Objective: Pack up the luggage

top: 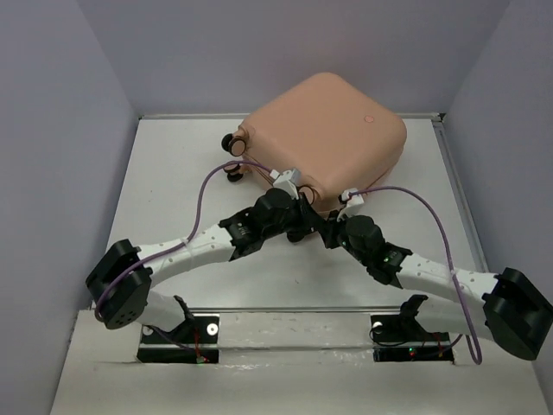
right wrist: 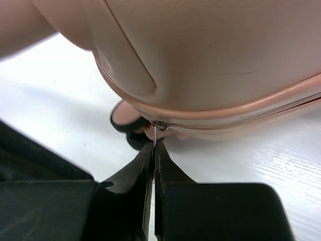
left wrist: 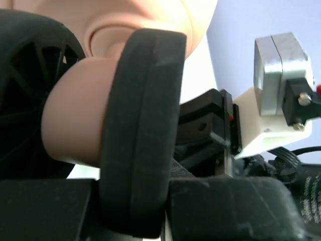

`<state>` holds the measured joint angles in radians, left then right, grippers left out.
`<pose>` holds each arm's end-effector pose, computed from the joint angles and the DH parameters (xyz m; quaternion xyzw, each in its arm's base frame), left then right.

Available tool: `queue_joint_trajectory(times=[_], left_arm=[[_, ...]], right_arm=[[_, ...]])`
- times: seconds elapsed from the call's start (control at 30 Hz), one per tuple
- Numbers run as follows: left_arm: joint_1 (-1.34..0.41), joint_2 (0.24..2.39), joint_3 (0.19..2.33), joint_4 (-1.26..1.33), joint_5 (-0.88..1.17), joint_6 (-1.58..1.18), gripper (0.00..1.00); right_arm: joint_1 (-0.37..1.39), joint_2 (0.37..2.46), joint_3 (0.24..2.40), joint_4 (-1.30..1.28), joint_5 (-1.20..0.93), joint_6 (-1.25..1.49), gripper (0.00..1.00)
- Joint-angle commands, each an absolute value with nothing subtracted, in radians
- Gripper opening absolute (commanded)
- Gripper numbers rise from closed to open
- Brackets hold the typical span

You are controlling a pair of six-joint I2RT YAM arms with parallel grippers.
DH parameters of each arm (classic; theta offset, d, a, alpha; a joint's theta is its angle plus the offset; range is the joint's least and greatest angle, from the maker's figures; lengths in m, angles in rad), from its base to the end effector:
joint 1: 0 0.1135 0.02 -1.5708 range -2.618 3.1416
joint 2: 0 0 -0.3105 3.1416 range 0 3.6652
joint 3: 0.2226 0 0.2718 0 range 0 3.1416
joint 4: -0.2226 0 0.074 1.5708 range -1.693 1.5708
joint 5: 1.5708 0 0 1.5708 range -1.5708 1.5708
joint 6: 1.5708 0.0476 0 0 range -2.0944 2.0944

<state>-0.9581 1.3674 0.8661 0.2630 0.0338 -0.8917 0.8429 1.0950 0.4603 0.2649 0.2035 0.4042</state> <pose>0.1923 -0.2764 0.3141 0.0365 0.7853 -0.5015 0.3613 0.1664 0.1722 0.2371 -0.1226 0.8136 0.2602 0.5053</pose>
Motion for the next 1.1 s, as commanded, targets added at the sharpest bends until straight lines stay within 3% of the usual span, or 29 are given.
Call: queue_joint_trajectory(times=[0.0, 0.1, 0.13, 0.2, 0.23, 0.27, 0.33, 0.5, 0.67, 0.93, 1.07], left_arm=[[-0.969, 1.378, 1.052, 0.393, 0.089, -0.781, 0.06], [-0.963, 1.309, 1.049, 0.322, 0.031, -0.729, 0.06], [-0.957, 1.28, 1.057, 0.287, 0.052, -0.712, 0.11], [-0.939, 1.244, 1.075, 0.224, 0.064, -0.681, 0.31], [-0.933, 1.206, 1.086, 0.14, 0.057, -0.658, 0.47], [-0.922, 1.194, 1.124, 0.08, 0.052, -0.603, 0.7], [-0.836, 1.161, 1.187, -0.079, 0.034, -0.54, 0.85], [-0.458, 1.143, 1.226, -0.195, 0.017, -0.391, 0.86], [-0.263, 1.27, 1.293, -0.152, 0.011, -0.249, 0.81], [-0.227, 1.518, 1.483, -0.139, 0.244, 0.109, 0.87], [-0.227, 1.612, 1.543, -0.175, 0.345, 0.149, 0.89]], right_arm=[[0.913, 1.182, 0.417, 0.679, 0.11, 0.59, 0.07], [0.923, 1.278, 0.405, 0.848, 0.153, 0.64, 0.07], [0.923, 1.287, 0.41, 0.865, 0.175, 0.641, 0.07], [0.933, 1.27, 0.408, 0.848, 0.189, 0.64, 0.07], [0.933, 1.255, 0.407, 0.809, 0.198, 0.632, 0.07], [0.933, 1.237, 0.4, 0.79, 0.199, 0.629, 0.07], [0.933, 1.174, 0.385, 0.744, 0.204, 0.621, 0.07], [0.933, 1.085, 0.354, 0.658, 0.157, 0.606, 0.07], [0.933, 1.075, 0.373, 0.617, 0.103, 0.578, 0.07], [0.933, 1.088, 0.4, 0.583, 0.061, 0.529, 0.07], [0.933, 1.104, 0.408, 0.592, 0.038, 0.523, 0.07]])
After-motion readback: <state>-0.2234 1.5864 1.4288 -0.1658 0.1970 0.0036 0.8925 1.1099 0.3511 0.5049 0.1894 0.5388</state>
